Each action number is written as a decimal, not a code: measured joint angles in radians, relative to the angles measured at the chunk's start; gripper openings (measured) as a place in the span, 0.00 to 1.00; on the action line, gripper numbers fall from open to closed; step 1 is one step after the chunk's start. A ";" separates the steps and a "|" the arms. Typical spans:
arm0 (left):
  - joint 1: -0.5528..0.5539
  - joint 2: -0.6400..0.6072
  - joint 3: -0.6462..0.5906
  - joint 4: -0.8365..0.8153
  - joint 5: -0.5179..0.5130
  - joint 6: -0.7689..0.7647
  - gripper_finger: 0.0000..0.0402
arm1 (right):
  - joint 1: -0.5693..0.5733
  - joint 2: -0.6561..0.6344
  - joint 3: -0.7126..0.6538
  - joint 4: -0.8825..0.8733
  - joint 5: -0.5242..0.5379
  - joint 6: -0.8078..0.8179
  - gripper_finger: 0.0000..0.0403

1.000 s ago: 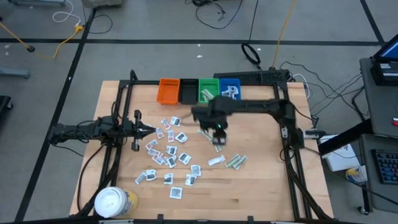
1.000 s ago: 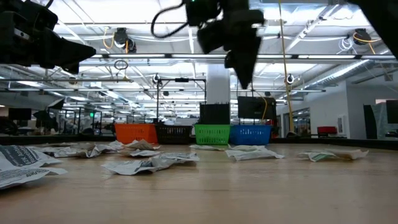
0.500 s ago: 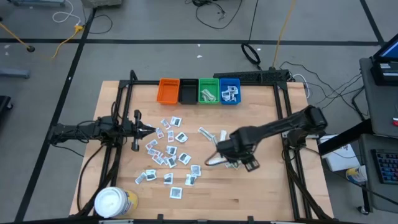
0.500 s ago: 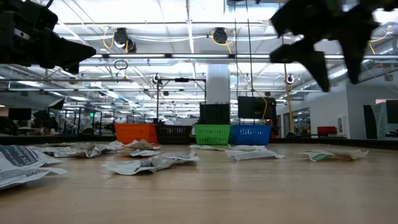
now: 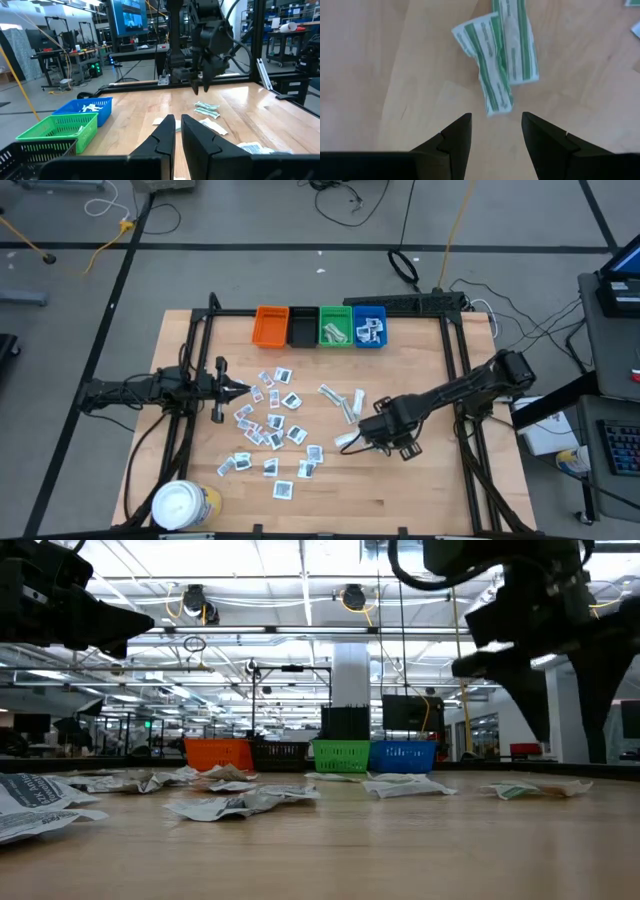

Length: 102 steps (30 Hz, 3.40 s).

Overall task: Pick & Place First Aid Supplies
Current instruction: Put the green bandage into the green bin

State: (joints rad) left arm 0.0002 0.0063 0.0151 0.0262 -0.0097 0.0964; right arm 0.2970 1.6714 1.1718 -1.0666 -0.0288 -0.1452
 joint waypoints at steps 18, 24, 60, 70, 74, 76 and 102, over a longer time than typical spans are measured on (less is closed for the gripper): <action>0.000 0.000 0.000 0.000 0.000 0.000 0.09 | 0.000 -0.001 -0.207 0.279 -0.026 0.002 0.40; 0.000 0.000 0.000 0.000 0.000 0.000 0.09 | -0.001 -0.001 -0.211 0.284 -0.022 0.003 0.24; 0.000 0.000 0.000 0.000 0.000 0.000 0.09 | -0.196 -0.074 0.177 0.006 -0.027 1.023 0.00; 0.000 0.000 0.000 0.000 0.000 0.000 0.09 | -0.445 -0.043 0.177 0.023 -0.054 0.951 0.00; 0.000 0.000 0.000 0.000 0.000 0.000 0.09 | -0.558 -0.042 0.177 0.023 -0.052 0.915 0.00; 0.000 0.000 0.000 0.000 0.000 0.000 0.09 | -0.609 -0.042 0.177 0.021 -0.051 0.899 0.00; 0.000 0.000 0.000 0.000 0.000 0.000 0.09 | -0.906 0.475 0.842 0.015 -0.107 0.701 0.00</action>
State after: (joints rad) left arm 0.0002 0.0067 0.0151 0.0261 -0.0097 0.0963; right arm -0.6088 2.1461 2.0137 -1.0516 -0.1356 0.5556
